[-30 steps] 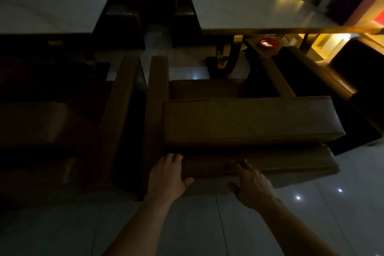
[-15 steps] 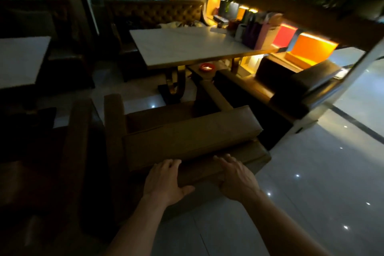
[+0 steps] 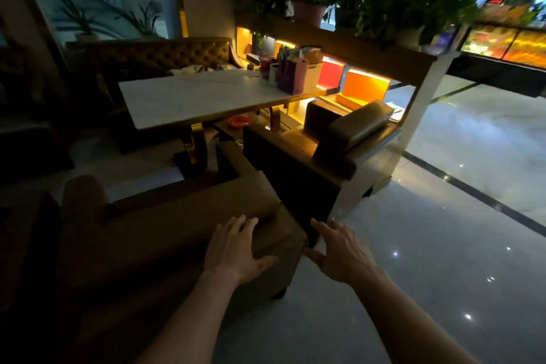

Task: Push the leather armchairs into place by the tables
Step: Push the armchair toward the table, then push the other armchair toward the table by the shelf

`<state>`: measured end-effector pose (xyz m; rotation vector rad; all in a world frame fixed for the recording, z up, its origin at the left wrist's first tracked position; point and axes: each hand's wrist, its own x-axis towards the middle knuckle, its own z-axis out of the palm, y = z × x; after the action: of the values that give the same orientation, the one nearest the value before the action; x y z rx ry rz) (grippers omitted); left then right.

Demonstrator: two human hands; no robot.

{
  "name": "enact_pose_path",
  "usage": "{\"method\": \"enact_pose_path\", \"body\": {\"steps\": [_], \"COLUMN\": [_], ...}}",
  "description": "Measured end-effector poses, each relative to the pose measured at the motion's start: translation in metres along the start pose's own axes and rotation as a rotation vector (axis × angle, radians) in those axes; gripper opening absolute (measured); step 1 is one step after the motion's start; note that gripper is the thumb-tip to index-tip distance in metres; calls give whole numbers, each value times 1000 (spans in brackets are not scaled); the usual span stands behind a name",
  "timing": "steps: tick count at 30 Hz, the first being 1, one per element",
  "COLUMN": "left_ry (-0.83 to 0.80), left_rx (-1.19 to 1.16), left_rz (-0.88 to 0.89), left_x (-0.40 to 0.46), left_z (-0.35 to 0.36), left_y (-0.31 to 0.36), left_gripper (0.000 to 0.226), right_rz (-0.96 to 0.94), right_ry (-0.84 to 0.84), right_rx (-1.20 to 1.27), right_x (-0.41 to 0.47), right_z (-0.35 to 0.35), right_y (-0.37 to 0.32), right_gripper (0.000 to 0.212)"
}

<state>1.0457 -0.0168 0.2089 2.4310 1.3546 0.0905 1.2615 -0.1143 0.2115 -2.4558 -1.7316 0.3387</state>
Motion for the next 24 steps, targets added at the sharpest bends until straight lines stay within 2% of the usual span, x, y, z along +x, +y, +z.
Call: {"method": "enact_pose_path", "body": {"steps": [6,12,24], "left_ry": [35,51,-22], "left_rx": [4,-14,-123], "left_rz": [19,40,35], "left_x": [42,117,346], "left_z": [18,37,77], "left_y": [87,140,215], "left_gripper": [100,103,106], "right_rz": [15,33,52], "right_ry": [50,25,-51], "right_rx": [-9,15,-45], "right_x": [18,71,276], "right_z": [-33,-44,-71], "right_y": [87,148,292], "right_gripper": [80,81,85]}}
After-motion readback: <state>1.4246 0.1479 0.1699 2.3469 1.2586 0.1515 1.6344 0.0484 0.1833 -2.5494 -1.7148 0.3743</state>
